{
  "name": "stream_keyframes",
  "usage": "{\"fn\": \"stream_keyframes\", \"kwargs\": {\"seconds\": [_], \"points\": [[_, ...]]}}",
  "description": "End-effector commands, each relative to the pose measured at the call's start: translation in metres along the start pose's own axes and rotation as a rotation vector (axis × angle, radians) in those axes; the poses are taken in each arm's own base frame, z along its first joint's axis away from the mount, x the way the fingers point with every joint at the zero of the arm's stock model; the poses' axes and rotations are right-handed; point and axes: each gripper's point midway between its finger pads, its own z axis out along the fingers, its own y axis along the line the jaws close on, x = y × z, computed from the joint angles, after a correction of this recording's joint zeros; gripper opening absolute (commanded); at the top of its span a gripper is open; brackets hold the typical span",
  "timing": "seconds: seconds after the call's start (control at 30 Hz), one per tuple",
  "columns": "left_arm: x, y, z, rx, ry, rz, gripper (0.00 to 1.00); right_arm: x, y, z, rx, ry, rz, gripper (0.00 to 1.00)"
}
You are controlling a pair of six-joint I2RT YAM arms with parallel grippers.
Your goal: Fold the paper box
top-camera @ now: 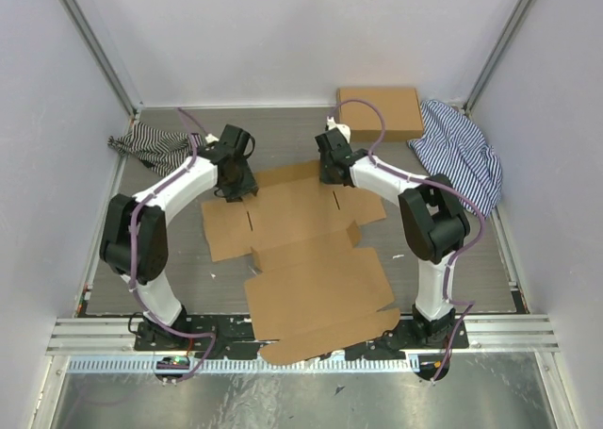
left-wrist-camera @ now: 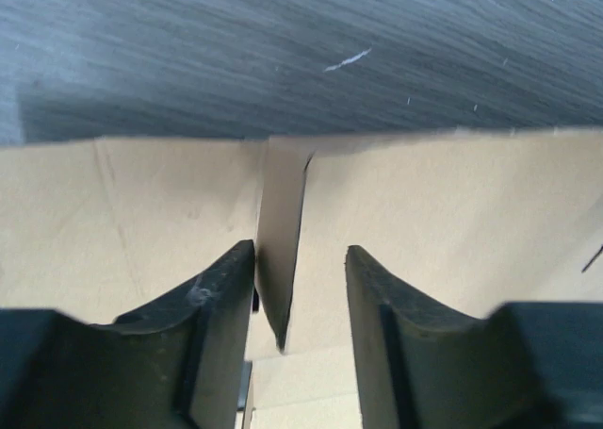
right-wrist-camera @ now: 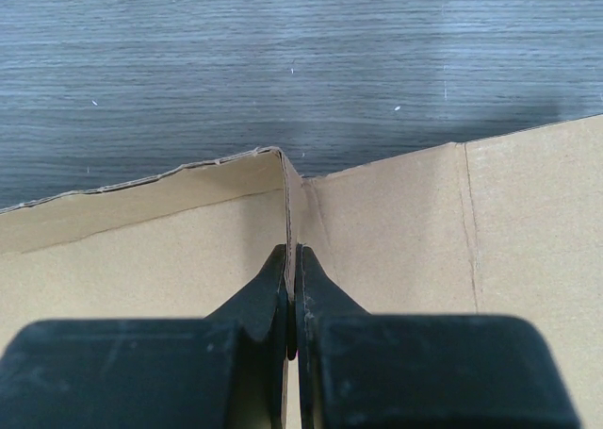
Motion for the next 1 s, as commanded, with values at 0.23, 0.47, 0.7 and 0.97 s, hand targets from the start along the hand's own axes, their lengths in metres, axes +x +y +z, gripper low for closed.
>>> {"fn": "stream_keyframes", "kwargs": {"seconds": [0.23, 0.47, 0.7, 0.97], "points": [[-0.007, 0.013, -0.098, 0.135, -0.170, 0.073, 0.61, -0.041, -0.007, -0.010, -0.069, -0.165, -0.118, 0.01], [-0.043, -0.024, -0.123, 0.312, -0.341, 0.192, 0.66, -0.034, 0.001, -0.019, -0.177, -0.217, -0.125, 0.01], [-0.061, -0.067, -0.080, 0.294, -0.230, 0.385, 0.64, -0.027, 0.004, -0.021, -0.212, -0.217, -0.126, 0.02], [-0.069, -0.088, -0.042, 0.294, -0.290, 0.499, 0.66, -0.024, 0.010, -0.019, -0.241, -0.194, -0.129, 0.03]]}}
